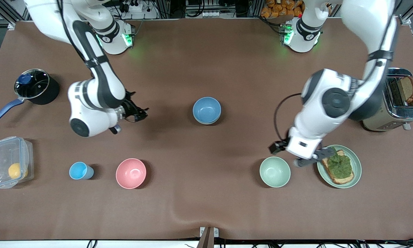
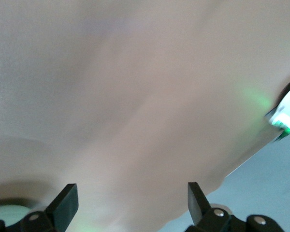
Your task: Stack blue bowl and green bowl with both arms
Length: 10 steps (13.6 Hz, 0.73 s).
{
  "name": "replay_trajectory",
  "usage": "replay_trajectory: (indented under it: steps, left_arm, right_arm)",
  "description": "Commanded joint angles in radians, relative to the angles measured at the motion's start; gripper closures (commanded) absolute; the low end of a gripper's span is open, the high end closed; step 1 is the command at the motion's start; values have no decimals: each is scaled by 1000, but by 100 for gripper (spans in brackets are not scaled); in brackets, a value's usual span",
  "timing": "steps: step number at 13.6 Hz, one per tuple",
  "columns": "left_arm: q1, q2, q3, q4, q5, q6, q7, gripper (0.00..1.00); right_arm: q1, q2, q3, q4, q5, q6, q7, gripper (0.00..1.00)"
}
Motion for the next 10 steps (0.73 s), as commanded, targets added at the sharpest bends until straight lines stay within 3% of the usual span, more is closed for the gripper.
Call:
replay_trajectory:
  steps: [1, 4, 7, 10]
  left_arm:
    - [22, -52, -13, 3, 14, -40, 49, 0]
    - [61, -115, -18, -27, 6, -115, 135, 0]
    - [61, -253, 31, -147, -49, -125, 245, 0]
    - [43, -424, 108, -251, -97, -216, 386, 0]
  right_arm:
    - [-75, -76, 14, -17, -64, -59, -138, 0]
    - [-126, -136, 14, -13, -151, -86, -289, 0]
    - [-184, -208, 14, -12, -271, -96, -514, 0]
    - [-288, -220, 17, 61, -279, -127, -651, 0]
